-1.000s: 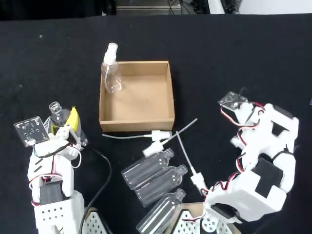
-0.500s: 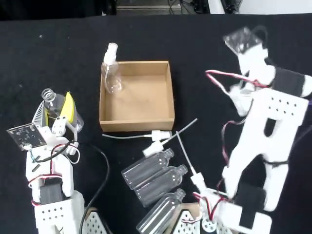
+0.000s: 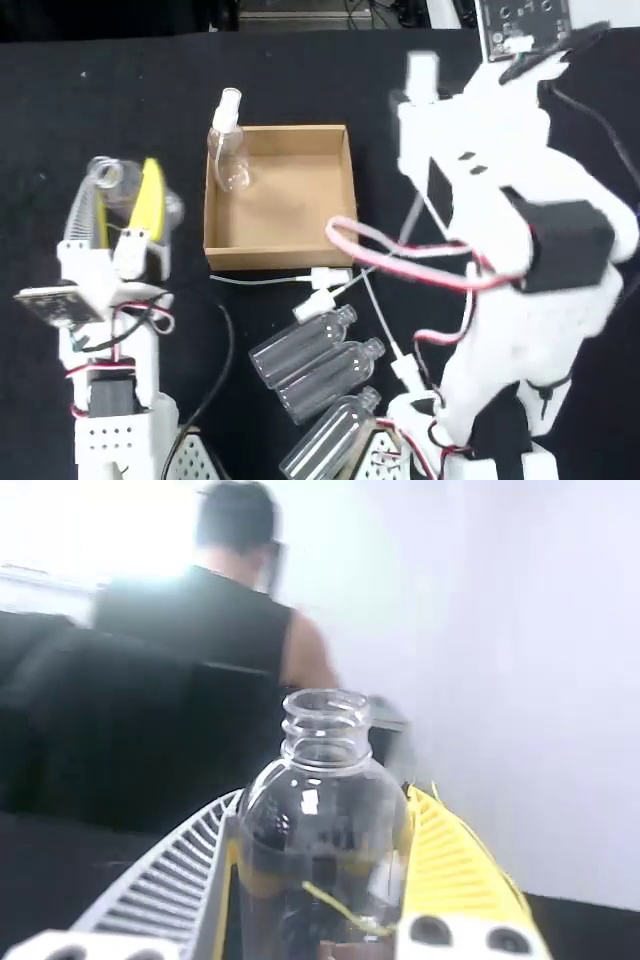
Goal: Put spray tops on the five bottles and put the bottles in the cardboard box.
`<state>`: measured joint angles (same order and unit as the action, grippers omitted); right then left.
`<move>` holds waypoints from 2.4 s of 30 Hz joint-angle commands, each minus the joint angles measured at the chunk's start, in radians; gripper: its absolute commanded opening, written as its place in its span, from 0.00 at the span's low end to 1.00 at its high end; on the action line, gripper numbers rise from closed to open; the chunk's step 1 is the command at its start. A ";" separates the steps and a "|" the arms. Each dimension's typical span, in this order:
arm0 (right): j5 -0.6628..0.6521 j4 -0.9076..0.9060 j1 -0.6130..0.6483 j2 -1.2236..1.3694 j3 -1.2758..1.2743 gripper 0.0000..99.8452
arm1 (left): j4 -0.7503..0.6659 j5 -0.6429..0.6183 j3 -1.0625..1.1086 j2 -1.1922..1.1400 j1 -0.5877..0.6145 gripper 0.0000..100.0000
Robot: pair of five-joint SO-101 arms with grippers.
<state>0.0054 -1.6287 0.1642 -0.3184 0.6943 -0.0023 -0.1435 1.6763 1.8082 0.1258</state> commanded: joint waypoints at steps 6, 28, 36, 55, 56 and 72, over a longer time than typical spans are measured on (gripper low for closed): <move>0.018 0.051 0.143 -0.033 0.239 0.01 | 0.081 0.009 0.022 0.014 -0.220 0.03; 0.017 0.368 0.443 -0.036 0.030 0.01 | 0.212 0.506 0.022 0.014 -0.298 0.03; 0.018 0.463 0.445 -0.038 -0.064 0.01 | 0.212 0.503 0.022 0.015 -0.321 0.03; 0.017 0.517 0.440 -0.378 -0.426 0.01 | 0.224 0.381 0.022 0.015 -0.585 0.03; 0.017 0.542 0.440 -0.398 -0.464 0.01 | 0.213 0.374 0.022 0.015 -0.590 0.03; 0.018 0.778 0.440 -0.561 -0.868 0.01 | 0.196 0.376 0.022 0.015 -0.581 0.03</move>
<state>0.0192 -0.9122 0.5923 -0.8324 -0.1481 0.2140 0.2447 1.6778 1.8082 -0.4450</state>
